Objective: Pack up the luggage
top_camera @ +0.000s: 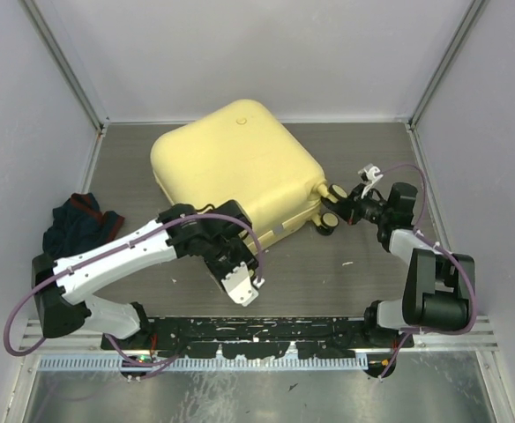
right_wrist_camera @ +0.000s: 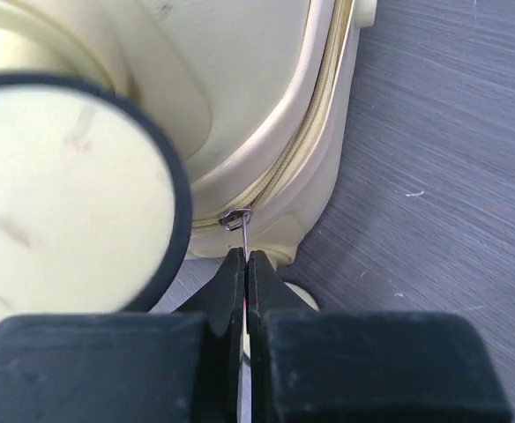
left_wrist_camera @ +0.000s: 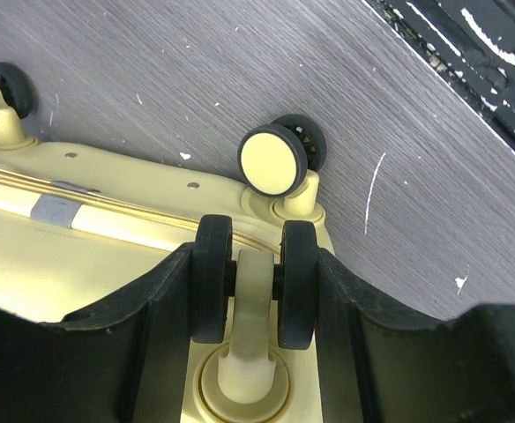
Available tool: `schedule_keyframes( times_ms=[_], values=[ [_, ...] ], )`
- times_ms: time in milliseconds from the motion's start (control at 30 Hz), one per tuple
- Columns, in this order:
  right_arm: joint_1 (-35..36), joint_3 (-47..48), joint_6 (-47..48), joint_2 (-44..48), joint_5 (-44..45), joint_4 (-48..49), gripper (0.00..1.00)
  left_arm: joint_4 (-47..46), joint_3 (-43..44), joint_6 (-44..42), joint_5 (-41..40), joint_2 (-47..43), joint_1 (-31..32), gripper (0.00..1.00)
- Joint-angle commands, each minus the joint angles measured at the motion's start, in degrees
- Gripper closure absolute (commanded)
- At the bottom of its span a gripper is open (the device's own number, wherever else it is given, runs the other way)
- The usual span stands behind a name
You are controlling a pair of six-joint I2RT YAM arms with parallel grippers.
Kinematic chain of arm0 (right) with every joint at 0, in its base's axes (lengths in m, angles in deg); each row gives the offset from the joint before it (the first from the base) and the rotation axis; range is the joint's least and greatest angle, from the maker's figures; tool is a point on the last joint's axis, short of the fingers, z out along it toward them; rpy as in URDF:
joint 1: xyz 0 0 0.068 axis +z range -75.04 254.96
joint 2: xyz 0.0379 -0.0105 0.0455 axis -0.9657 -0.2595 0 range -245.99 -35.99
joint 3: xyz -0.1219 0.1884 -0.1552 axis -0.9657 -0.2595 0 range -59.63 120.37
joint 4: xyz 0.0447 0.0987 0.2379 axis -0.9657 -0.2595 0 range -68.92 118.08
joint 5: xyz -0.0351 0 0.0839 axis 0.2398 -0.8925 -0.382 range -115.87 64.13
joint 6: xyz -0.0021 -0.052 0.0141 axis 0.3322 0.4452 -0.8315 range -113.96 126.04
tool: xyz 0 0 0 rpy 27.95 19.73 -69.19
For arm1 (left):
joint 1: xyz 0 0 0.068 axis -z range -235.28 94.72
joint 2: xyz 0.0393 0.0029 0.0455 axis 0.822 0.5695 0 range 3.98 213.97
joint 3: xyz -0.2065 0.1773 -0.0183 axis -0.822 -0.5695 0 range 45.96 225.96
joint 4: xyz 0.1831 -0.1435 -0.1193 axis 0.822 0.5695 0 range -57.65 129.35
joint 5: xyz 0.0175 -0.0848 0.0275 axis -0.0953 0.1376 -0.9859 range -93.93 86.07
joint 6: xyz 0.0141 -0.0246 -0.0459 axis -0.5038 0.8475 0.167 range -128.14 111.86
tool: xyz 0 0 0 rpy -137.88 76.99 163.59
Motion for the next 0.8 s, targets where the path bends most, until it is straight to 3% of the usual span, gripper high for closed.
schedule_keyframes(
  times_ms=[0, 233, 467, 600, 633, 767],
  values=[
    [-8.37, 3.19, 6.08, 1.65, 7.79, 4.96, 1.00, 24.09, -5.37, 0.53, 0.56, -2.20, 0.38, 1.00],
    [-8.90, 6.71, 10.38, -1.02, -2.14, 4.27, 0.99, 23.68, -10.06, -3.96, -4.02, -6.45, 0.42, 1.00],
    [-2.78, 8.56, 25.26, 1.33, -7.12, -10.62, 0.99, 26.42, -11.77, -6.32, -5.68, -10.72, 0.35, 1.00],
    [-1.75, 11.27, 27.51, 0.44, -8.79, -15.16, 0.99, 26.51, -12.84, -6.23, -5.08, -15.34, 0.29, 0.98],
    [-1.36, 12.18, 27.43, 0.15, -9.07, -16.40, 0.99, 25.19, -11.98, -5.42, -4.28, -16.19, 0.30, 0.92],
    [1.32, 12.00, 27.31, 2.15, -10.51, -20.75, 0.99, 17.97, -3.60, 2.37, 0.78, -16.41, 0.33, 0.39]
  ],
)
